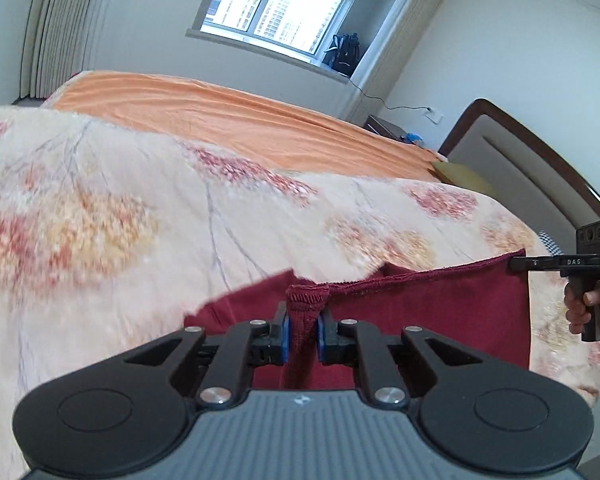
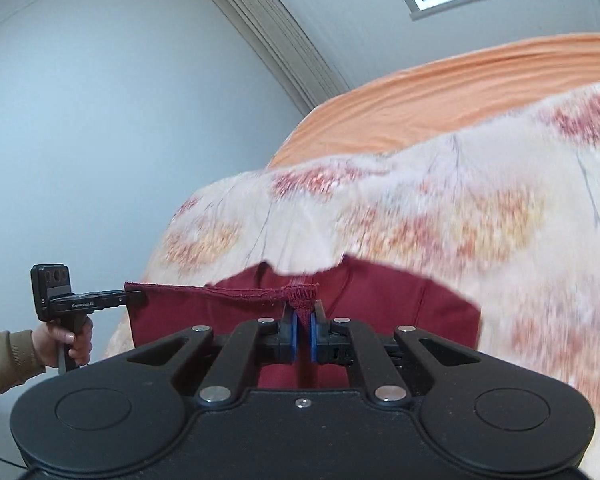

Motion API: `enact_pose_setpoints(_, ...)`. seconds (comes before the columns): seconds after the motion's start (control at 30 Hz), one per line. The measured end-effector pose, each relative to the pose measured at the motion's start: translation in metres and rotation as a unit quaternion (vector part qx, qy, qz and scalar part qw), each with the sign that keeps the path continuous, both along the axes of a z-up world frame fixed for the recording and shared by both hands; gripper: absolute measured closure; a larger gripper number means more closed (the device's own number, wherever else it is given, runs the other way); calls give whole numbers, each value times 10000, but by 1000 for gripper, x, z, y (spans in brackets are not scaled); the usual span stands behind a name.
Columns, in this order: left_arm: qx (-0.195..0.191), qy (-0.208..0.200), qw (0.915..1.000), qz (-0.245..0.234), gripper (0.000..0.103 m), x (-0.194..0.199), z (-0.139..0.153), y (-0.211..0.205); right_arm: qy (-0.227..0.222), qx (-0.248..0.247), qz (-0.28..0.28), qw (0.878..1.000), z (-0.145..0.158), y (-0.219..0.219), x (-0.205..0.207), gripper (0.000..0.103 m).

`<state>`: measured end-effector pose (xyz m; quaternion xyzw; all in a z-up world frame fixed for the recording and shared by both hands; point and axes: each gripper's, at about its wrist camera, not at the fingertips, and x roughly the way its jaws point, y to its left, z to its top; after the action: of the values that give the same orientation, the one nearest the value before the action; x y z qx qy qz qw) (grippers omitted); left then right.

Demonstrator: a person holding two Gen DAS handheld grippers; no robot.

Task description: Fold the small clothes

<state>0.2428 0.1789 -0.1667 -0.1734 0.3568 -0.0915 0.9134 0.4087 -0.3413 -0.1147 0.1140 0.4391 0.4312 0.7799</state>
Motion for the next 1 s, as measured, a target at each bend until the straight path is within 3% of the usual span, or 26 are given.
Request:
enact_pose_setpoints(0.23, 208, 219, 9994, 154, 91, 65, -41, 8, 62, -404, -323, 9986, -43, 29, 67, 97)
enact_pose_setpoints(0.4, 547, 583, 9966, 186, 91, 84, -75, -2, 155, -1036, -459, 9934, -85, 47, 80, 97)
enact_pose_setpoints(0.53, 725, 649, 9949, 260, 90, 85, -80, -4, 194, -1232, -658, 9900, -101, 48, 80, 94)
enact_pose_setpoints(0.77, 916, 773, 9919, 410, 75, 85, -76, -2, 159, -1383, -1004, 9852, -103, 44, 78, 69)
enact_pose_setpoints(1.0, 924, 759, 9918, 441, 75, 78, -66, -4, -101, -1369, -1264, 9824, -84, 41, 66, 69)
